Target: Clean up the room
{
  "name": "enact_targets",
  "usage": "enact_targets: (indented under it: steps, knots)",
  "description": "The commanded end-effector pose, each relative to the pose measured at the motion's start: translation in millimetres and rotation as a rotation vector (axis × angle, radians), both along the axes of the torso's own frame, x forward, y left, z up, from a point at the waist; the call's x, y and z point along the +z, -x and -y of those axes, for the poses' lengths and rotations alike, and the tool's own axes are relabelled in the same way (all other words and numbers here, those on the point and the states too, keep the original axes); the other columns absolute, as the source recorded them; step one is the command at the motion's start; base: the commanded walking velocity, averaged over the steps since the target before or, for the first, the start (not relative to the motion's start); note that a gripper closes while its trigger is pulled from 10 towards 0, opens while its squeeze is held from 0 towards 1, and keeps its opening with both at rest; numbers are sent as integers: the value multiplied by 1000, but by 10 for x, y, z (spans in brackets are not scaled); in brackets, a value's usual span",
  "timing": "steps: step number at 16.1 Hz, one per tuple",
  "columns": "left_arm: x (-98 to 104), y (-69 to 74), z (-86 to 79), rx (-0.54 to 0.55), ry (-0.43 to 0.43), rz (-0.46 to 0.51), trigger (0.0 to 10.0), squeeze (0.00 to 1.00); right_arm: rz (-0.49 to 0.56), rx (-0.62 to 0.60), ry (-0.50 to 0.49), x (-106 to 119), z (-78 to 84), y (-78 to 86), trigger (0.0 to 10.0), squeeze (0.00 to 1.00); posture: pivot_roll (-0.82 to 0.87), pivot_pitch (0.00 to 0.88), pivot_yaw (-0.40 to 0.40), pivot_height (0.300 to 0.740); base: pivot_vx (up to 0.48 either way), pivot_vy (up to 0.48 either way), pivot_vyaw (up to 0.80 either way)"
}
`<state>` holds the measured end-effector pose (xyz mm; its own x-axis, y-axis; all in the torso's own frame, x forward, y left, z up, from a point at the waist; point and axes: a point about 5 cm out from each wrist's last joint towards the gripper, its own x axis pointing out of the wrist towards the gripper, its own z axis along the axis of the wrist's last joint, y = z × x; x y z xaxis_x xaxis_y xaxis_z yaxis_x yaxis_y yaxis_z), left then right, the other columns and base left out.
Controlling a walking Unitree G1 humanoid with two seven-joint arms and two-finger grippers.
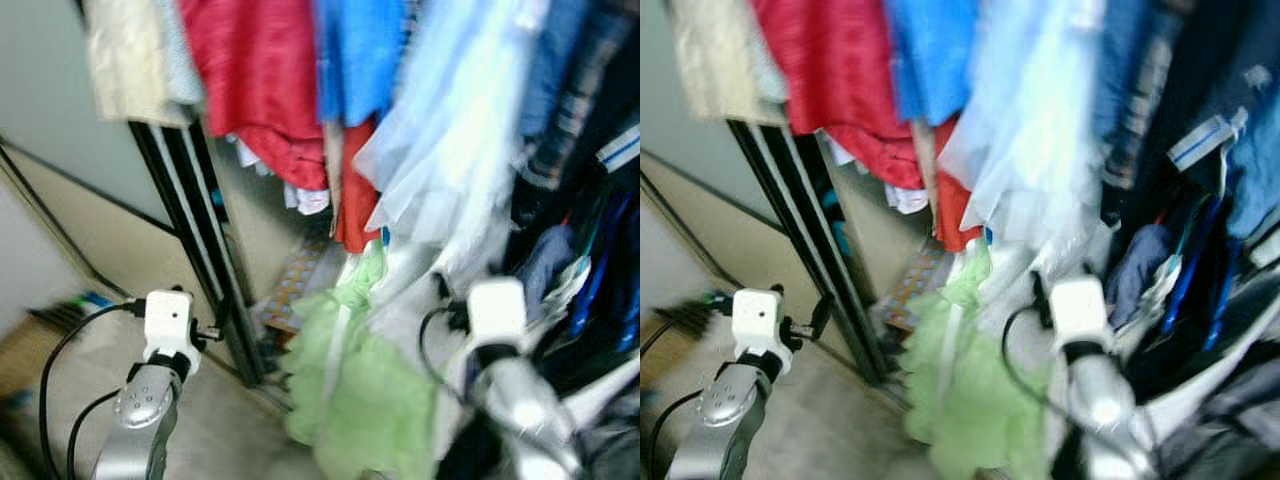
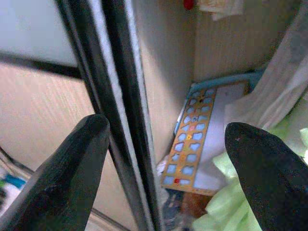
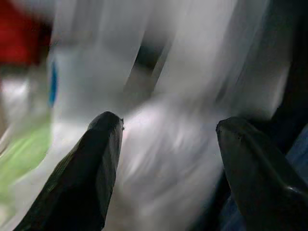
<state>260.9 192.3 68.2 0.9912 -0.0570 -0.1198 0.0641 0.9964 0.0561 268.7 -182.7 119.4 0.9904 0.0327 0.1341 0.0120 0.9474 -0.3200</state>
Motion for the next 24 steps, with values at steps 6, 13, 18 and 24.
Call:
enact_targets:
  steps: [6,13,18,24]
  knots:
    - [-250,403,91,74,22,-49,10000,0,-58,11,6,-105,126,-12,10000,0,-73,15,-51,740,0,0,0]
    - [-146,404,-63,136,-2,-22,10000,0,-39,96,8,-24,-29,-145,10000,0,-19,25,-114,740,0,0,0]
    - [-143,313,28,123,12,-21,10000,0,-11,46,8,6,54,-173,10000,0,-47,20,-57,740,0,0,0]
    - [23,-39,-160,74,-44,-13,10000,0,-4,-88,-28,-127,121,3,10000,0,-76,6,69,740,0,0,0]
